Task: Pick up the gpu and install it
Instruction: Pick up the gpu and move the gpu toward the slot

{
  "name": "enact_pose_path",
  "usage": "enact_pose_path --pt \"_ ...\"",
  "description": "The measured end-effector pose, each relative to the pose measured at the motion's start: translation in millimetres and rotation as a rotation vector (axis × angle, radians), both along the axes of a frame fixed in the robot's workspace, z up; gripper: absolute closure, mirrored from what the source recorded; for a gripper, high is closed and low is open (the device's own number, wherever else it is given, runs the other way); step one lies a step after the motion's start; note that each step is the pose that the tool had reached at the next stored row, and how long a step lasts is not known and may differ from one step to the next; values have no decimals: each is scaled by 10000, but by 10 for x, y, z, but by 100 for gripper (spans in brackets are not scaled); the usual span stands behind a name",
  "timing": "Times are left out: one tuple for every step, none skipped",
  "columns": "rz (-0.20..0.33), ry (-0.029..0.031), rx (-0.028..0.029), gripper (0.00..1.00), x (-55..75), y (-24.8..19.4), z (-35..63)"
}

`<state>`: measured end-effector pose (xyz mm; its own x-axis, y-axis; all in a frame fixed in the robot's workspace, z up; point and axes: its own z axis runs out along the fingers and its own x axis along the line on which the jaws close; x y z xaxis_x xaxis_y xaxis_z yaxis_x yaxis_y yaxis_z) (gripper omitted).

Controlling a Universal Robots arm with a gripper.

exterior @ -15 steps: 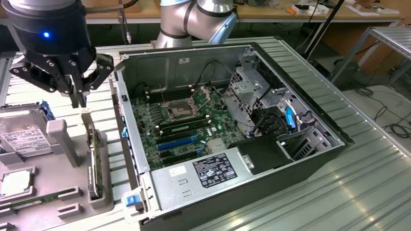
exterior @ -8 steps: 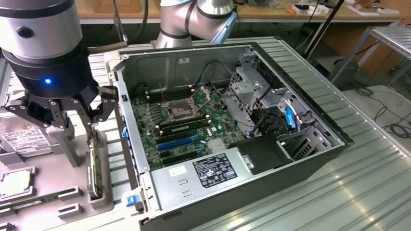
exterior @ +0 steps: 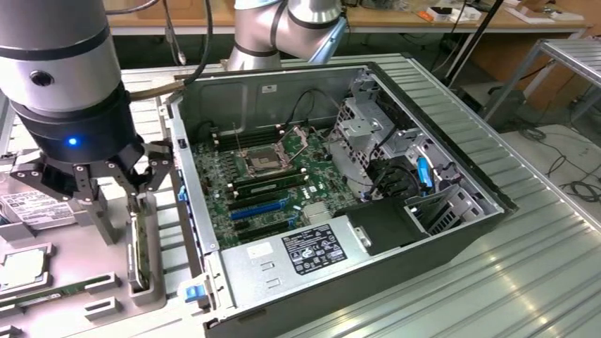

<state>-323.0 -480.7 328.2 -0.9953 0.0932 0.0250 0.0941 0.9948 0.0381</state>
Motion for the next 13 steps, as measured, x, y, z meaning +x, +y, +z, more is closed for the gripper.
enact_pose_path --pt "0 -1 1 56 -20 -18 -37" --pt "0 -1 1 56 -34 -32 -64" --pt "-1 -1 0 56 -44 -41 -82" --pt "-3 -1 1 55 -57 -56 -114" --pt "-1 -3 2 55 -58 -67 -138" --pt "0 -1 1 49 -58 -75 -158" --pt "-1 -1 1 49 -57 -81 -181" --pt "-1 -1 1 49 -54 -83 -201" --pt "-1 -1 0 49 -50 -85 -217" --pt "-1 -1 0 49 -43 -86 -240" --pt "-1 -1 0 49 -36 -86 -266" --pt "-1 -1 0 49 -23 -86 -322" --pt "-1 0 0 49 -18 -88 -356"
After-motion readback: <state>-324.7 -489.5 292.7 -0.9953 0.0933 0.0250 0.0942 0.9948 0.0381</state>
